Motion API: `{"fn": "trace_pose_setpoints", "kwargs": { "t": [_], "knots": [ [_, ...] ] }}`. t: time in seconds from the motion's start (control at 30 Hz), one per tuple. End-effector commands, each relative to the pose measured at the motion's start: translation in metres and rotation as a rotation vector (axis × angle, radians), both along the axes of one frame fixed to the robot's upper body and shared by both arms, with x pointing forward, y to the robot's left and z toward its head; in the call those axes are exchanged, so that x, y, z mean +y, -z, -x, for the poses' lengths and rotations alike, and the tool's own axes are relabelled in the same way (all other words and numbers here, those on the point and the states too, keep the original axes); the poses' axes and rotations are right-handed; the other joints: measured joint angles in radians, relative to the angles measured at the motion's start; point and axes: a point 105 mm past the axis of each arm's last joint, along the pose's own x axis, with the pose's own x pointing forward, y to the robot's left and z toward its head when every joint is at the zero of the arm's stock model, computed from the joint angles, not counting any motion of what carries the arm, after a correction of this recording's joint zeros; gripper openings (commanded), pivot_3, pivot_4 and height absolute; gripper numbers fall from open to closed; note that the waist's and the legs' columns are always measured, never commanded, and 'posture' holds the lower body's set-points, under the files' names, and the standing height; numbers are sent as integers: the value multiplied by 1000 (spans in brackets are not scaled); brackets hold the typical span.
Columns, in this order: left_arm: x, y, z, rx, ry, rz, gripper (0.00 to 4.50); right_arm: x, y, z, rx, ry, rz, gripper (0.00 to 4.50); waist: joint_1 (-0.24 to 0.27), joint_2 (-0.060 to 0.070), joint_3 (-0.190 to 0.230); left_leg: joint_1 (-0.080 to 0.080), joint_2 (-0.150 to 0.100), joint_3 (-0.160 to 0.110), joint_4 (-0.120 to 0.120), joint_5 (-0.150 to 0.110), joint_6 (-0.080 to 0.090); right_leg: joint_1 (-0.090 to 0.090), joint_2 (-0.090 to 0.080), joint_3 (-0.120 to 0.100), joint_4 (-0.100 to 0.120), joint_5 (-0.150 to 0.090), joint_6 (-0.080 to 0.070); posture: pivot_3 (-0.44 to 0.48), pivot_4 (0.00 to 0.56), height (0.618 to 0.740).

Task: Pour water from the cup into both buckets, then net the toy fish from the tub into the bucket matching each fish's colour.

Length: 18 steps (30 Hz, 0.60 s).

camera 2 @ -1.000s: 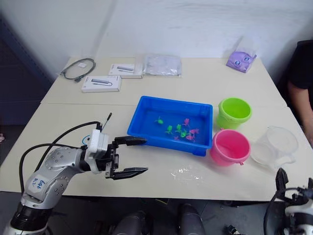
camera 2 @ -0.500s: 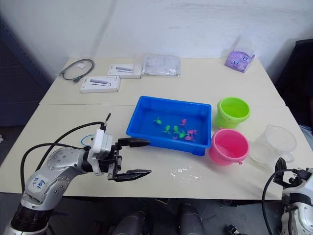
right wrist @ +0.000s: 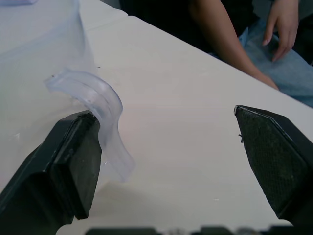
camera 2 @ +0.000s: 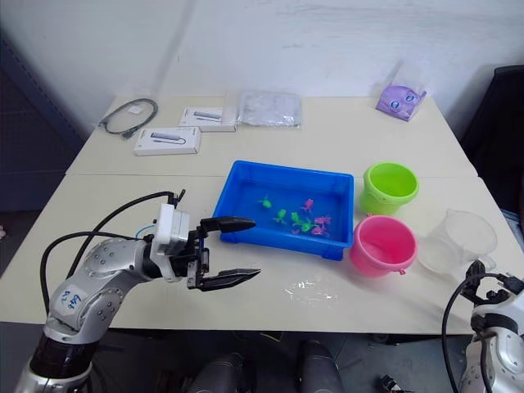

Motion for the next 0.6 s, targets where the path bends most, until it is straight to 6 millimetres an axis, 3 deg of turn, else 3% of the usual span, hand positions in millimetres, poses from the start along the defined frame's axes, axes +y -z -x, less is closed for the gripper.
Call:
{"fn": "trace_pose_setpoints", "kwargs": {
  "t": [0.03, 0.1, 0.33, 0.6],
  "knots": [
    [-1, -8, -2, -42, 7, 9, 4490, -2, 0, -4, -14, -22, -66, 4246, 0, 0, 0, 0, 0, 0, 0, 0, 0, 0, 0, 0, 0, 0, 0, 0, 150, 740],
    [-1, -8, -3, -47, 10, 9, 4500, 0, -1, -9, -28, -42, -74, 3578, 0, 0, 0, 0, 0, 0, 0, 0, 0, 0, 0, 0, 0, 0, 0, 0, 150, 740],
    [0, -9, -5, -58, 4, 6, 4500, 1, -10, -15, -82, -51, -84, 169, 1, 0, 0, 0, 0, 0, 0, 0, 0, 0, 0, 0, 0, 0, 0, 0, 150, 740],
    [0, -8, -7, -65, -1, 6, 4500, 3, -21, -9, -90, -59, -14, 48, 2, 0, 0, -1, 0, 0, 0, 0, 1, 0, 0, 0, -1, 0, 0, 0, 150, 740]
  ]
}}
